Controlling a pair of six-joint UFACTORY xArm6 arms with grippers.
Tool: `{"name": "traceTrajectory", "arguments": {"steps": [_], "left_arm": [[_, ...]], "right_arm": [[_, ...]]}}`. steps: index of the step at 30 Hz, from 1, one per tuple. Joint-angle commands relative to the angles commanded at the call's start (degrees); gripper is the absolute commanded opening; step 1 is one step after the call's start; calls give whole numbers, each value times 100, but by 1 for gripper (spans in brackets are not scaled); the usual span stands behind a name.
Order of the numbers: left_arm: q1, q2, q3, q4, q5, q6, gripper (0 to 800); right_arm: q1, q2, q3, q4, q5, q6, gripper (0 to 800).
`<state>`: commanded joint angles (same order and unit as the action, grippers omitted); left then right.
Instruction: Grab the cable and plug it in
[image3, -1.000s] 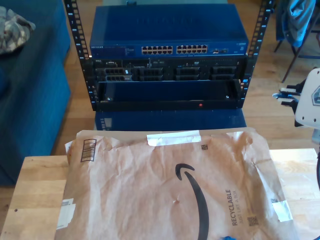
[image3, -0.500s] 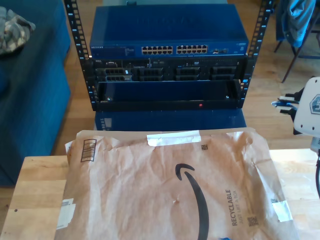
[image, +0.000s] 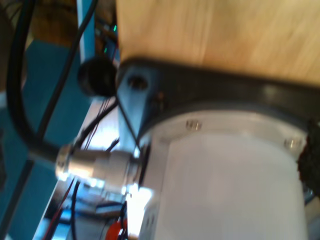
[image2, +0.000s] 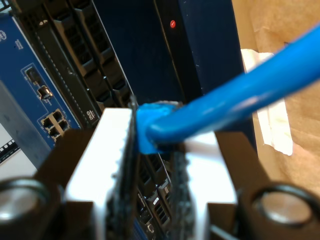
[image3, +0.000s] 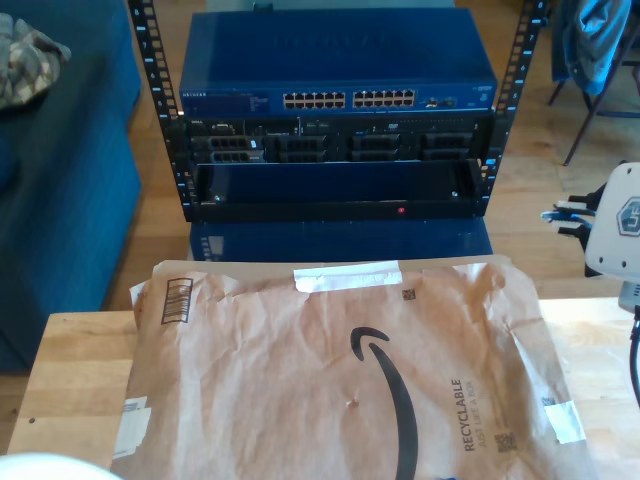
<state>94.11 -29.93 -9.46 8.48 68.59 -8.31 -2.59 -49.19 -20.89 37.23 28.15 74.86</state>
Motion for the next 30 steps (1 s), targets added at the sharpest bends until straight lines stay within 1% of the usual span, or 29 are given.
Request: {"name": "traceTrajectory", "arguments": {"steps": [3,5,16,20,22,25,30], "left_arm": [[79,0,308,-18,-571,0,799],[105,9,396,-26,-738,0,800],[281,26,387,-53,-774,308,800],[281,97,360,-141,-738,334,800],[281,105,343,-141,-738,343,800],[281,105,343,-141,-738,334,800],[281,105,343,-132,-738,334,800]], "right_arm": [[35,-18,0,0,9,9,3],[167,-18,0,9,0,9,3],[360,44,114,26,-9,26,3],[659,53,220,44,-18,35,3],[721,44,299,70,-18,35,3],[1073,35,369,88,-88,26,3],[1407,79,237,97,-396,35,3]]}}
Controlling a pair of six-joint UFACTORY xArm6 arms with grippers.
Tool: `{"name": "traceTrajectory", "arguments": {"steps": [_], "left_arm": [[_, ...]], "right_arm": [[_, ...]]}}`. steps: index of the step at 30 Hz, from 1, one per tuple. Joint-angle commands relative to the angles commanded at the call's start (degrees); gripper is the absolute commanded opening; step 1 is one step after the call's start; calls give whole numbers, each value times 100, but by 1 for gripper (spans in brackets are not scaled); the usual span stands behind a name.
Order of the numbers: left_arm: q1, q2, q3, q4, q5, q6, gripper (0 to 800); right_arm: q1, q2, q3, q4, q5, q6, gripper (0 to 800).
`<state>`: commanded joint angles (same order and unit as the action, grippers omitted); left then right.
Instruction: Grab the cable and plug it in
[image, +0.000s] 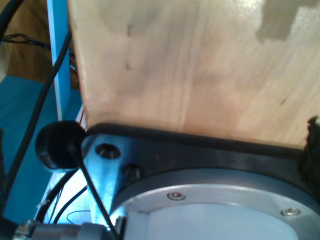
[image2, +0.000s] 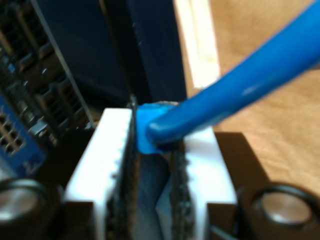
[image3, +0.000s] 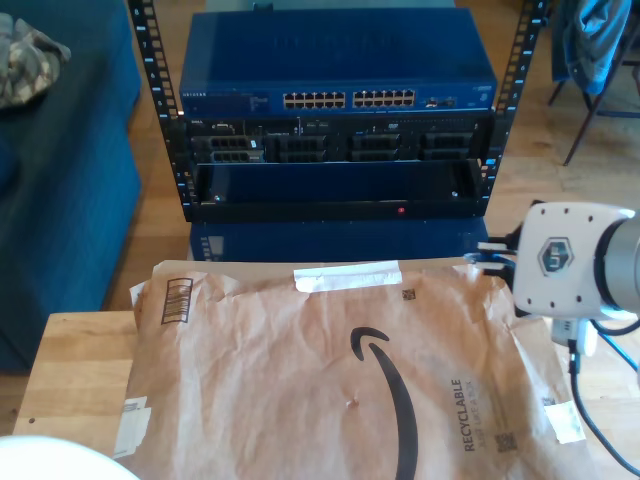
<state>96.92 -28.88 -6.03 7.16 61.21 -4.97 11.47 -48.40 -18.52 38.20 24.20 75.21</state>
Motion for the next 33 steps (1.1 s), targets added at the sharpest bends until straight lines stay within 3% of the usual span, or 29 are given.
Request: {"name": "traceTrajectory", "arguments": {"steps": [3,8,10,14,19,33], "left_arm": [[9,0,0,-9,0,0,800],[0,0,0,-9,0,0,800],[0,0,0,0,0,9,800],[0,0,0,-9,0,9,800],[0,0,0,-9,0,0,800],[0,0,0,-9,0,9,800]], "right_arm": [[343,440,-299,26,-185,9,3],[1204,2154,-1336,18,-1099,62,2],[1301,2426,-1635,9,-1213,53,2],[1310,2453,-1697,-18,-1222,44,2],[1064,2699,-2233,-105,-1222,44,3],[993,2681,-1960,-791,-1556,44,2]]}}
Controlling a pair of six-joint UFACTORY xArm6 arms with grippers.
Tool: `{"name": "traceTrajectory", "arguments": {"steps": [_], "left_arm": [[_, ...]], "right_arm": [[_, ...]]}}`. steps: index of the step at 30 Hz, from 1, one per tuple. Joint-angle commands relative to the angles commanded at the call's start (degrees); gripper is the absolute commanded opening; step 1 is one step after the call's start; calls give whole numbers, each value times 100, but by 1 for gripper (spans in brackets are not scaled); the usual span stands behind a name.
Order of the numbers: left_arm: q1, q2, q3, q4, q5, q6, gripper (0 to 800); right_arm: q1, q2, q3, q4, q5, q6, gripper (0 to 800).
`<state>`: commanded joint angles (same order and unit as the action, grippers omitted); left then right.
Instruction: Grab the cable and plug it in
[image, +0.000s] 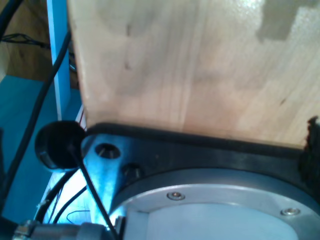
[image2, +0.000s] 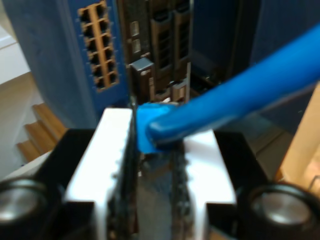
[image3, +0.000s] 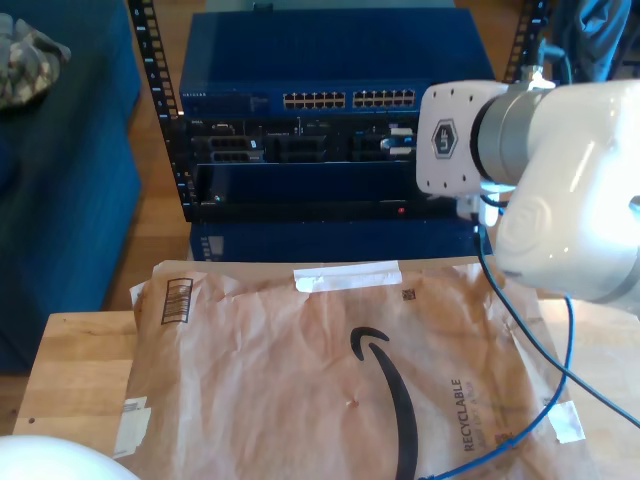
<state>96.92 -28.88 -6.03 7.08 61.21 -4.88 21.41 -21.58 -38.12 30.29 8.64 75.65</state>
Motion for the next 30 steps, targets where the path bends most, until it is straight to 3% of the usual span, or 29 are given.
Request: {"name": "traceTrajectory", "arguments": {"steps": [8,14,21,30], "left_arm": [[0,0,0,0,0,-9,800],[0,0,0,0,0,-9,800],[0,0,0,0,0,-9,800],[0,0,0,0,0,0,800]], "right_arm": [[18,132,149,-105,-457,-18,2],[176,176,510,-457,-1389,-18,4],[457,607,782,-404,-2998,0,4],[738,923,853,-440,-3903,9,3]]}}
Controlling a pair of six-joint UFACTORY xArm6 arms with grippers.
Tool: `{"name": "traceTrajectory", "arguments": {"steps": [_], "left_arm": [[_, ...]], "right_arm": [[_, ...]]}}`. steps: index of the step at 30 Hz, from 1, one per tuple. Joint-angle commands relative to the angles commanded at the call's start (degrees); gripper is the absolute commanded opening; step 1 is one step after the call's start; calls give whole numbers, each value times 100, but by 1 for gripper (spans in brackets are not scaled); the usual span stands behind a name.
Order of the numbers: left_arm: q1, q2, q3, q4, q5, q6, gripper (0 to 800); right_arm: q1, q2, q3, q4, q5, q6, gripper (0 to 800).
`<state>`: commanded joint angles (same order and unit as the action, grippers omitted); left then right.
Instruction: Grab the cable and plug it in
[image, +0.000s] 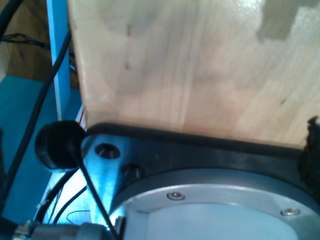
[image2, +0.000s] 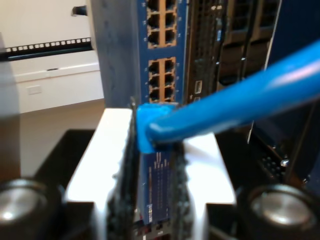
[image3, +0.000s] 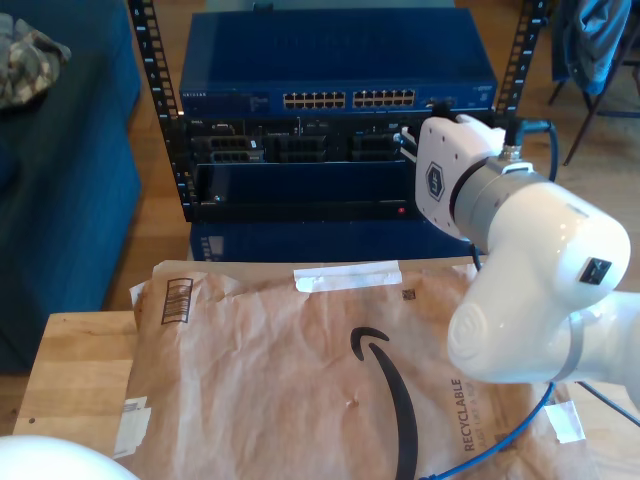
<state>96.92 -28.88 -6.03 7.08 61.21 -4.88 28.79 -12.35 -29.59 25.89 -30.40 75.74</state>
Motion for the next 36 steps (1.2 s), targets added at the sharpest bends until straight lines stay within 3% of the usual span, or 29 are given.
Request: {"name": "traceTrajectory", "arguments": {"steps": [7,13,19,30,36], "left_arm": [[0,0,0,0,0,0,800],[0,0,0,9,0,0,800],[0,0,0,0,0,-9,800],[0,0,0,9,0,-9,800],[0,0,0,0,0,-9,800]], "right_arm": [[-26,220,88,-70,-246,-35,1],[0,1020,35,-79,-1943,-26,0],[26,1582,-237,-44,-2655,-44,0],[26,1820,-308,-35,-3147,-26,0],[53,2224,-791,0,-3648,-9,1]]}}
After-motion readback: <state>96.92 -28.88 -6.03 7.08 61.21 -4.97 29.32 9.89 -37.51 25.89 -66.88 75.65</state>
